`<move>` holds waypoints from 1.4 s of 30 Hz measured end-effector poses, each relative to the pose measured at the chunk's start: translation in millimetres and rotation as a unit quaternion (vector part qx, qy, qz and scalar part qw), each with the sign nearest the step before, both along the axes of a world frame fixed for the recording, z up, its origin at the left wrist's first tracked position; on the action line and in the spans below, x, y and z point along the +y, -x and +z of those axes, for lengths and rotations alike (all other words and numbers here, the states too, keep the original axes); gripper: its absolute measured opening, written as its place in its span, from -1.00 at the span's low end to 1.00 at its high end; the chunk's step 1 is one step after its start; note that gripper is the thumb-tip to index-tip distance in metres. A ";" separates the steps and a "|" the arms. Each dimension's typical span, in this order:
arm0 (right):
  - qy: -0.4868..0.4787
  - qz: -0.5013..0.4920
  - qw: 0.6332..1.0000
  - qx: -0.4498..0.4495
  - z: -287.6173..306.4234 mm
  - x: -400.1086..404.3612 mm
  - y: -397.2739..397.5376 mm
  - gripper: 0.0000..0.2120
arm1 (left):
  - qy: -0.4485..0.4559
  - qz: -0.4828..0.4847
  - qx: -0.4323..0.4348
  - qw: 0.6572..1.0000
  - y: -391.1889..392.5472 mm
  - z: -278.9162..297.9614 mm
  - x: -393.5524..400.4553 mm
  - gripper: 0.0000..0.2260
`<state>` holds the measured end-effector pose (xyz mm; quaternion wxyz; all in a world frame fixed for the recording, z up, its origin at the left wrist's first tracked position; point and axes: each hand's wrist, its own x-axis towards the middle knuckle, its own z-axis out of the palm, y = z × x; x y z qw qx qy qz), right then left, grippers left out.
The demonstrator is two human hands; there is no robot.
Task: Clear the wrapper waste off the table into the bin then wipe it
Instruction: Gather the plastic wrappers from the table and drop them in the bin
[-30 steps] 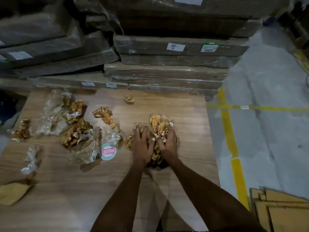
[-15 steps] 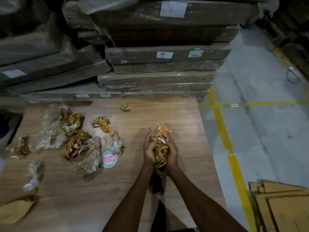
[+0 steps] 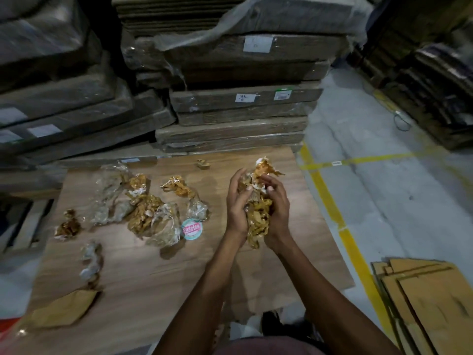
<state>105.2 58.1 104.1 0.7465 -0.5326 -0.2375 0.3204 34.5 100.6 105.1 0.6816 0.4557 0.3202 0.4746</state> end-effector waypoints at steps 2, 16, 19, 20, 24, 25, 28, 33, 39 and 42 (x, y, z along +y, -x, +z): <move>-0.015 -0.024 1.000 0.012 6.0 -11.5 2.2 -0.68 | -0.005 -0.014 -0.001 1.000 2.0 10.4 -11.7 -0.57; -0.030 -0.240 0.959 0.145 -7.1 -176.0 -16.5 -0.74 | 0.039 -0.214 0.068 0.974 -45.0 3.4 -148.5 -0.54; -0.042 -0.270 0.948 0.161 -10.2 -209.3 -33.6 -0.63 | 0.055 -0.249 0.086 0.963 -63.1 0.2 -179.9 -0.45; -0.045 -0.277 0.944 0.172 -11.7 -219.3 -39.4 -0.58 | 0.062 -0.257 0.090 0.960 -70.3 -0.4 -190.0 -0.43; -0.043 -0.312 0.922 0.227 -25.7 -264.9 -66.6 -0.50 | 0.083 -0.295 0.109 0.946 -102.4 -8.5 -233.8 -0.38; -0.032 -0.320 0.918 0.232 -29.1 -277.8 -73.9 -0.49 | 0.078 -0.306 0.118 0.941 -110.9 -11.2 -246.0 -0.43; 0.000 -0.352 0.907 0.231 -34.4 -319.5 -99.8 -0.50 | 0.072 -0.327 0.151 0.930 -144.2 -24.2 -285.2 -0.66; 0.084 -0.320 0.896 0.296 -60.6 -384.5 -140.5 -0.57 | 0.058 -0.366 0.212 0.904 -202.7 -70.5 -340.2 -0.82; 0.098 -0.345 0.824 0.439 -131.6 -407.5 -192.9 -0.53 | 0.114 -0.342 0.341 0.868 -257.5 -144.4 -375.2 -0.80; 0.098 -0.335 0.803 0.484 -187.6 -417.7 -212.6 -0.55 | 0.147 -0.353 0.375 0.845 -279.7 -196.3 -380.6 -0.78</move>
